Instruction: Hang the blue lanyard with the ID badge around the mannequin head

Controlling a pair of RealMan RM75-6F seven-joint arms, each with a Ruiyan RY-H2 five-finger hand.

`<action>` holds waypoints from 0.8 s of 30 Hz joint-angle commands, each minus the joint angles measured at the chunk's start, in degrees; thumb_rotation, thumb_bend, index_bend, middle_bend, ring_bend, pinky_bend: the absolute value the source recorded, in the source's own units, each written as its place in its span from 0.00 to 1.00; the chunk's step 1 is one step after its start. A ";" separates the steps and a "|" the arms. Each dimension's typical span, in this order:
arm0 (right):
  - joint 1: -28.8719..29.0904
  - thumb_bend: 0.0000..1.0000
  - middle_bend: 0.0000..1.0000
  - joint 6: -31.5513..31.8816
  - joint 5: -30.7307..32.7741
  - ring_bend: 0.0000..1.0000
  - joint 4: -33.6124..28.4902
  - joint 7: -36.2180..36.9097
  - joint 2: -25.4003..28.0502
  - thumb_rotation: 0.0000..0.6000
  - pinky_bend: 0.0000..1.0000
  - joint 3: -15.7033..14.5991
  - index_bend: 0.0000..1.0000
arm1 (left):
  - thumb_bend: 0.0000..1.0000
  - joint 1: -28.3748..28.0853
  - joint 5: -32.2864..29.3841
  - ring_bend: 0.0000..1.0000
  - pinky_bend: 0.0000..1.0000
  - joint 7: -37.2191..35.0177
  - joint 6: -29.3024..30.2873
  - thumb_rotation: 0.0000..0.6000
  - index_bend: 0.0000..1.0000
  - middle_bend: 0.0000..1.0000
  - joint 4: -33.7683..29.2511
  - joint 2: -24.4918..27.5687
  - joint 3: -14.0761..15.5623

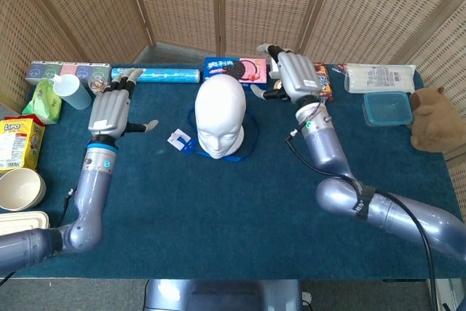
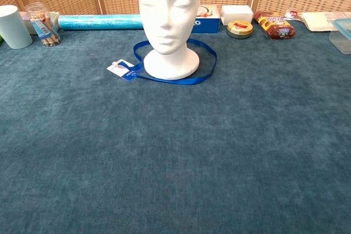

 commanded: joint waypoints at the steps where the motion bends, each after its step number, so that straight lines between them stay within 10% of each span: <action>1: -5.52 0.33 0.28 6.29 -5.44 0.25 -8.33 -0.21 3.51 0.76 0.29 -3.11 0.24 | 0.16 5.24 6.98 0.03 0.21 -4.95 -1.53 0.85 0.04 0.08 -3.10 5.41 4.86; 15: -25.55 0.35 0.31 25.86 -24.40 0.26 -28.08 -4.76 10.69 0.76 0.29 -20.15 0.24 | 0.15 22.83 27.54 0.03 0.20 -19.36 2.93 0.84 0.07 0.08 -6.26 18.86 18.94; 24: -38.57 0.35 0.35 34.04 -38.84 0.29 -28.03 -2.21 13.22 0.76 0.29 -29.06 0.29 | 0.15 33.53 36.25 0.04 0.20 -26.73 8.89 0.84 0.11 0.10 -5.01 22.29 26.06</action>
